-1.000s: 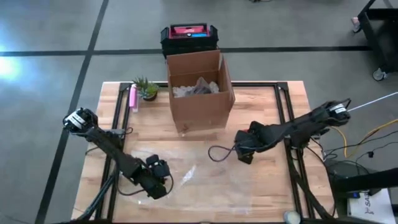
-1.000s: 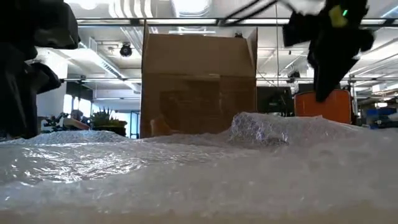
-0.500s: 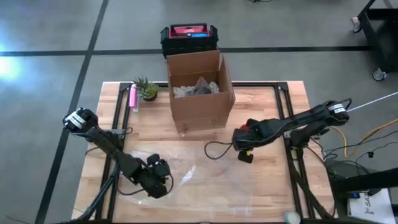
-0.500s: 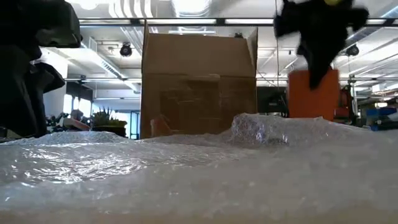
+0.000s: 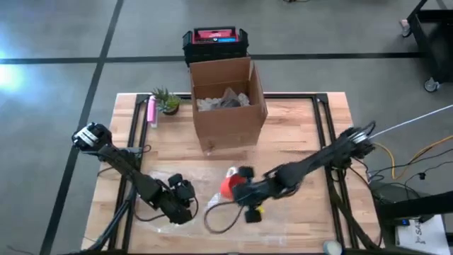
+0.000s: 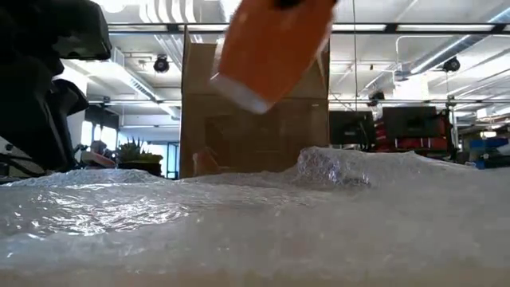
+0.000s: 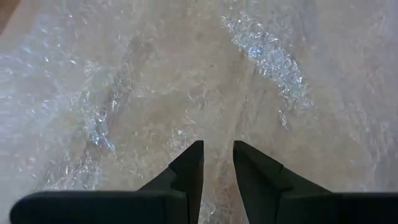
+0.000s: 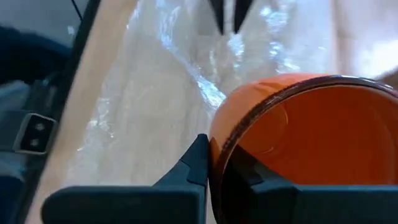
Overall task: Wrap mug
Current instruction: Wrap the orange mug with transparent bubble wrap
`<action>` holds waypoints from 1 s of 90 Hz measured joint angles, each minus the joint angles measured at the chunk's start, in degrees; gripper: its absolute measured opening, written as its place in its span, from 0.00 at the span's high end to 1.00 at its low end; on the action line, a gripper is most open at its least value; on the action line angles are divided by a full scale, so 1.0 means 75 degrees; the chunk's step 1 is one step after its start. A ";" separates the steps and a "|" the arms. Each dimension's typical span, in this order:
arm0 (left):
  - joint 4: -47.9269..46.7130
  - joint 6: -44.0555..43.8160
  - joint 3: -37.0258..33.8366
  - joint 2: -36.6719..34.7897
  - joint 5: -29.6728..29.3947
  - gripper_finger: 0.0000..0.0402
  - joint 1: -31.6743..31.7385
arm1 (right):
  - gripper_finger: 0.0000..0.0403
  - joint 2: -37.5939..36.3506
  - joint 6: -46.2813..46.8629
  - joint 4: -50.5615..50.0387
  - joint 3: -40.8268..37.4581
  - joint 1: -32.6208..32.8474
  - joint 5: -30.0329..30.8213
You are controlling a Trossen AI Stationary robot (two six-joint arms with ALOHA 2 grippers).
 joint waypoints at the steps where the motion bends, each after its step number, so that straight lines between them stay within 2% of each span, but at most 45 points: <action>1: 0.0002 0.0000 0.0000 0.0000 0.0000 0.81 0.0000 | 1.00 0.0124 -0.0038 -0.0097 0.0140 -0.0013 -0.0032; 20: -0.0166 -0.0026 0.0000 0.0003 0.0379 0.81 -0.0017 | 1.00 0.2113 -0.0579 -0.2262 0.2838 -0.0124 -0.0190; 31: -0.0181 -0.0032 0.0000 0.0000 0.0431 0.81 -0.0032 | 1.00 0.2931 -0.0754 -0.3080 0.4004 -0.0241 -0.0194; 47: -0.0226 -0.0032 0.0000 -0.0003 0.0418 0.81 -0.0041 | 1.00 0.3707 -0.1034 -0.3388 0.4907 -0.0448 -0.0767; 59: -0.0222 -0.0032 0.0000 -0.0003 0.0323 0.81 -0.0041 | 0.98 0.3906 -0.1105 -0.3393 0.5102 -0.0502 -0.0772; 70: -0.0219 -0.0032 0.0000 -0.0009 0.0306 0.81 -0.0041 | 0.89 0.3916 -0.1063 -0.3387 0.5113 -0.0534 -0.0765; 82: -0.0214 -0.0032 0.0000 -0.0012 0.0235 0.81 -0.0041 | 0.74 0.3864 -0.1163 -0.3476 0.5280 -0.0530 -0.0769; 90: -0.0210 -0.0032 0.0000 -0.0012 0.0233 0.81 -0.0041 | 0.63 0.3755 -0.1146 -0.4039 0.5575 -0.0524 -0.0770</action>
